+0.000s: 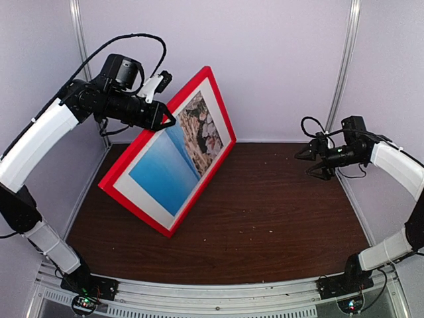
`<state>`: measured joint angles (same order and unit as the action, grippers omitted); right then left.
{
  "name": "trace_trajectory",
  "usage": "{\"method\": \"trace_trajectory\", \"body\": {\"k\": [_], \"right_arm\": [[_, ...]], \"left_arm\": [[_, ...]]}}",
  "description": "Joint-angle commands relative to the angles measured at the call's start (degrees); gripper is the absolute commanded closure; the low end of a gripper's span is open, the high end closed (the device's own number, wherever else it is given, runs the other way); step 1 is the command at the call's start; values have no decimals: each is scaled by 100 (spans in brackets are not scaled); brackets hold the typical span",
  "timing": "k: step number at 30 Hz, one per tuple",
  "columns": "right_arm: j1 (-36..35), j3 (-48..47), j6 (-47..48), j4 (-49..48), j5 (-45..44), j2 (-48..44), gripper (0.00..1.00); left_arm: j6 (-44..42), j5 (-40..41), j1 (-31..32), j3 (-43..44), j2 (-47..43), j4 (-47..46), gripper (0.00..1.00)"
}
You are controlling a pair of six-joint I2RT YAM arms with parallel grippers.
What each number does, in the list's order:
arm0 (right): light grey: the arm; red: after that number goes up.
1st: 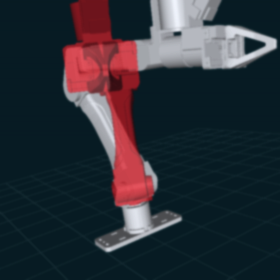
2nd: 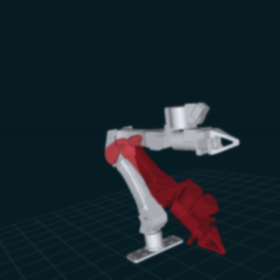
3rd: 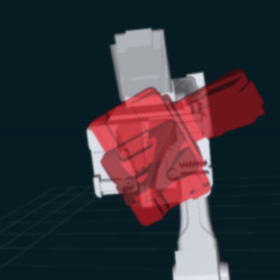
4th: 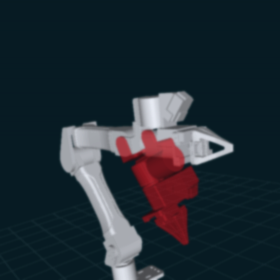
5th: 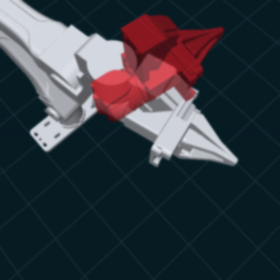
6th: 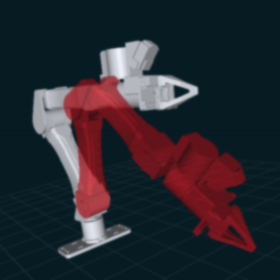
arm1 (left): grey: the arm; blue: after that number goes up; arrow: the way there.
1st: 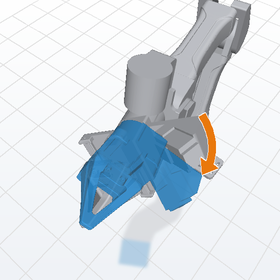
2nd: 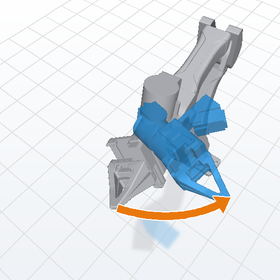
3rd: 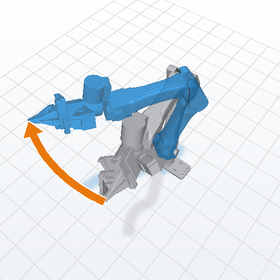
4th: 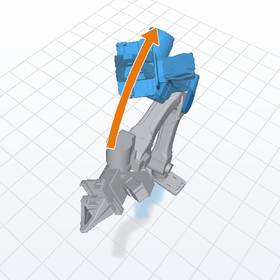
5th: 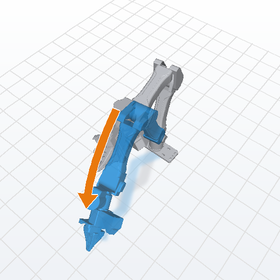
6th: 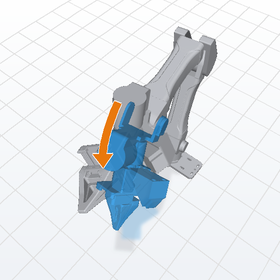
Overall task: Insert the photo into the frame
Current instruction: Turn over the photo frame.
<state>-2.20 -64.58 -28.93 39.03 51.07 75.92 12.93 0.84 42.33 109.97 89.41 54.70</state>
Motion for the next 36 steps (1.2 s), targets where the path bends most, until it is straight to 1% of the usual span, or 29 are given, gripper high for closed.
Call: {"method": "trace_trajectory", "body": {"k": [1,3,5,14,21,24,28,29,31,36], "right_arm": [[41,106,-48,-216,115,6,12],[38,133,-60,-249,134,17,12],[33,166,-81,-291,159,40,12],[-22,281,-78,-372,131,81,11],[-261,440,-74,-562,-112,195,11],[-333,506,-74,-660,-255,269,11],[-465,490,104,-597,-837,377,11],[-501,494,121,-624,-904,427,11],[-552,518,129,-712,-980,512,11],[-756,563,126,-956,-1299,770,11]], "left_arm": [[1882,-2006,-733,-350,-388,-2034,100],[2435,-2519,-984,-724,-376,-2535,100],[2860,-2782,-1129,-1098,-356,-3017,100],[4396,-3278,-1455,-2736,-194,-5050,100],[5165,-3920,-1515,-3288,528,-6101,100],[5233,-4033,-1532,-3437,792,-6243,100],[5217,-4121,-1551,-3562,1066,-6321,100],[5188,-4144,-1552,-3582,1160,-6325,99],[5127,-4179,-1560,-3616,1296,-6284,93],[4936,-4293,-1585,-3790,1617,-6302,72]]}}
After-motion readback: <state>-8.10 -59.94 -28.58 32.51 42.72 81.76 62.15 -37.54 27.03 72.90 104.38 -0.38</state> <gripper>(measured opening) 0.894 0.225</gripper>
